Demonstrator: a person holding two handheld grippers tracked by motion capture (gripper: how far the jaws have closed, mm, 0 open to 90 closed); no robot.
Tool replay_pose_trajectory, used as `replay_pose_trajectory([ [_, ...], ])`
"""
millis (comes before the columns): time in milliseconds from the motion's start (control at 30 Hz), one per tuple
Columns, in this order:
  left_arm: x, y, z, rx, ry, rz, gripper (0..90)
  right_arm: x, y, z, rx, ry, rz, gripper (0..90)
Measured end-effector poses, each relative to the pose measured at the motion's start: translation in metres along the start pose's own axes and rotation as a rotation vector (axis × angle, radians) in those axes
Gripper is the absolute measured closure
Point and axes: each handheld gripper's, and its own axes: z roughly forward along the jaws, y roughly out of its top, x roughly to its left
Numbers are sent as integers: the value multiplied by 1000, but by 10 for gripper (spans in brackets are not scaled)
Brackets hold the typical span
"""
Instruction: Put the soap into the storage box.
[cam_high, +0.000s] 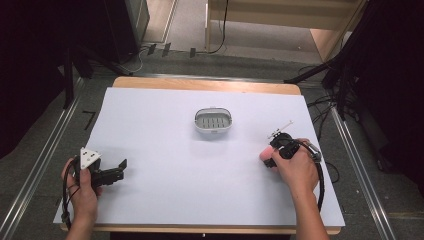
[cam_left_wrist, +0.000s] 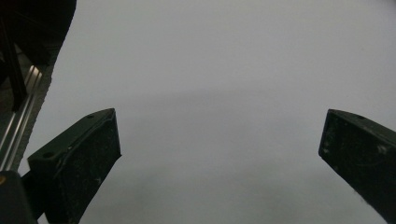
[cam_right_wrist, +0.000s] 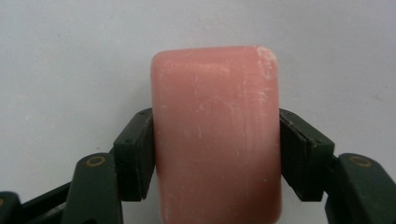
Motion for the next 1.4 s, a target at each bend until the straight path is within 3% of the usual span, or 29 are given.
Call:
replay_pose_trajectory([
  [133, 0, 0, 0, -1, 0, -1, 0, -2, 0, 1, 1, 15, -6, 380],
  [533, 0, 0, 0, 1, -1, -3, 0, 2, 7, -8, -18, -3, -52, 381],
  [1133, 1, 0, 0, -2, -5, -8, 0, 20, 46, -25, -39, 42, -251, 381],
  [1400, 1, 0, 0, -2, -5, -8, 0, 29, 61, -27, -48, 101, -349, 381],
])
